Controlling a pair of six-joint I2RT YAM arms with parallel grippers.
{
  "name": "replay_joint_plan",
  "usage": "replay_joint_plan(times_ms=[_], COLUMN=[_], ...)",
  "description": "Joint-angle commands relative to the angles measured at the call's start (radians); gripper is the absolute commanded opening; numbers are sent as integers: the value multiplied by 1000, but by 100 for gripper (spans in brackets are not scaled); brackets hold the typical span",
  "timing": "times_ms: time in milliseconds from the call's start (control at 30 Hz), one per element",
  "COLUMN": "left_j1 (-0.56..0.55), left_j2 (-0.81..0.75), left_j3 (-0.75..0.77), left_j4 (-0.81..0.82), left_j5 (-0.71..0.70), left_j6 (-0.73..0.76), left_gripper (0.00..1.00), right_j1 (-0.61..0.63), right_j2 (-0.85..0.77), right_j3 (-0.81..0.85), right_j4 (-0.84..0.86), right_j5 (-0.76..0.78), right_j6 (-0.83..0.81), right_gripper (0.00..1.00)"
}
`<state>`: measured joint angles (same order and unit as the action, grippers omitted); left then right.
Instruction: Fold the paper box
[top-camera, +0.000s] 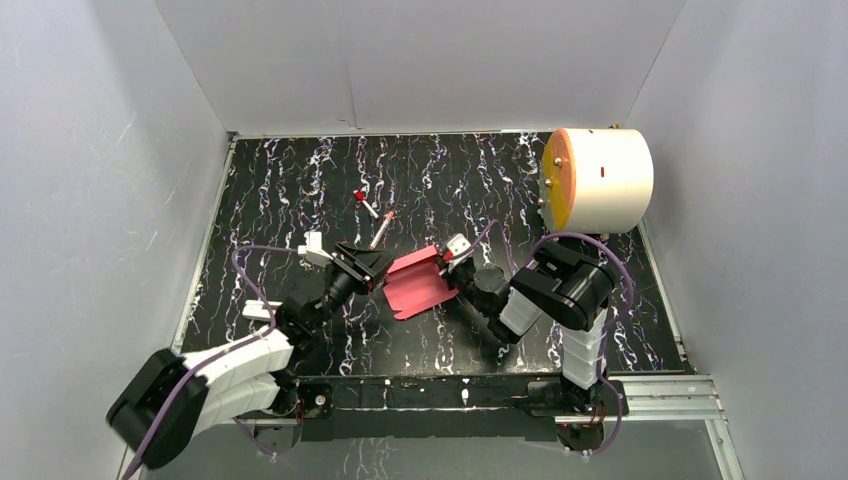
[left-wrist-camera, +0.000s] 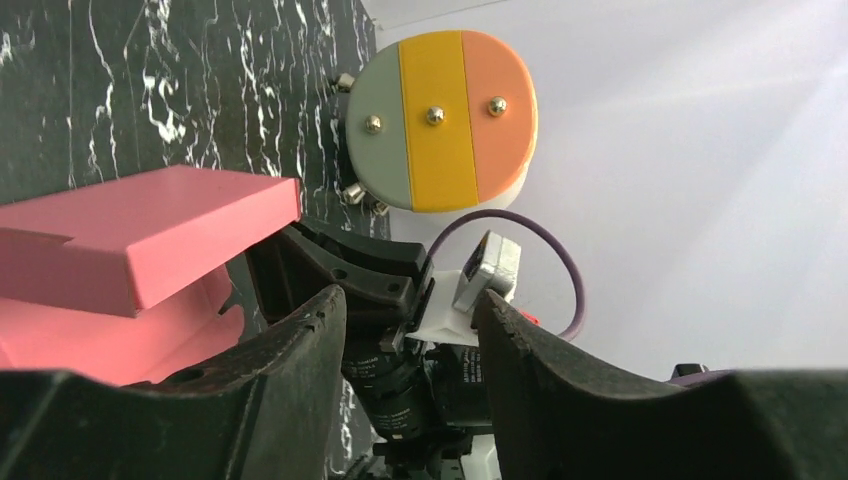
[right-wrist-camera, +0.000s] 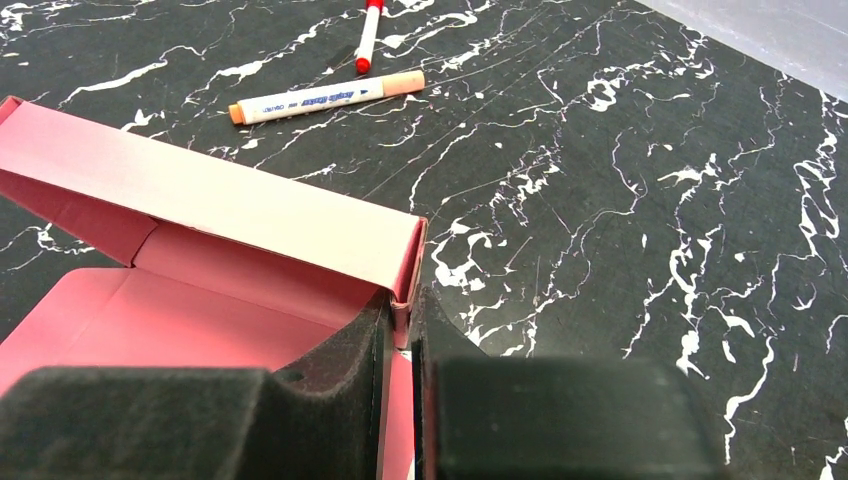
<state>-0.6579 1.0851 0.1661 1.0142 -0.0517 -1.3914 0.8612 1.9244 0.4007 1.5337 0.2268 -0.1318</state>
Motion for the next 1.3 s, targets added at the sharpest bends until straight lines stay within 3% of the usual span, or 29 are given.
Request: replay_joint_plan(times_ms=[0,100,200,333,500,633,1267], left_j1=[-3,3,26,75,100,125,189], left_j2=[-195,-217,-145,14,125,220,457], left_j3=[116,216,297,400,448,529,492], left_j4=[-480,-659,-714,-742,-674,-713,-531], left_j5=[-81,-133,-96,37,123,215,488], left_j6=[281,443,553,637,660,714,574], left_gripper=[50,52,57,60,65,66,62], right_j1=[-4,-4,-4,-4,-4,-4,-4], right_j2=[-43,-56,-74,-98,-116,-122,-88], right_j3=[32,43,52,60,68,84,146], right_j4=[12,-34,-93,-156,-201,-246,-300], right_j5=[-45,-69,-99,-128,-152,-184,-143], right_j6=[-15,-4,15,21,20,21,53], right_gripper=[4,4,4,4,4,4,4])
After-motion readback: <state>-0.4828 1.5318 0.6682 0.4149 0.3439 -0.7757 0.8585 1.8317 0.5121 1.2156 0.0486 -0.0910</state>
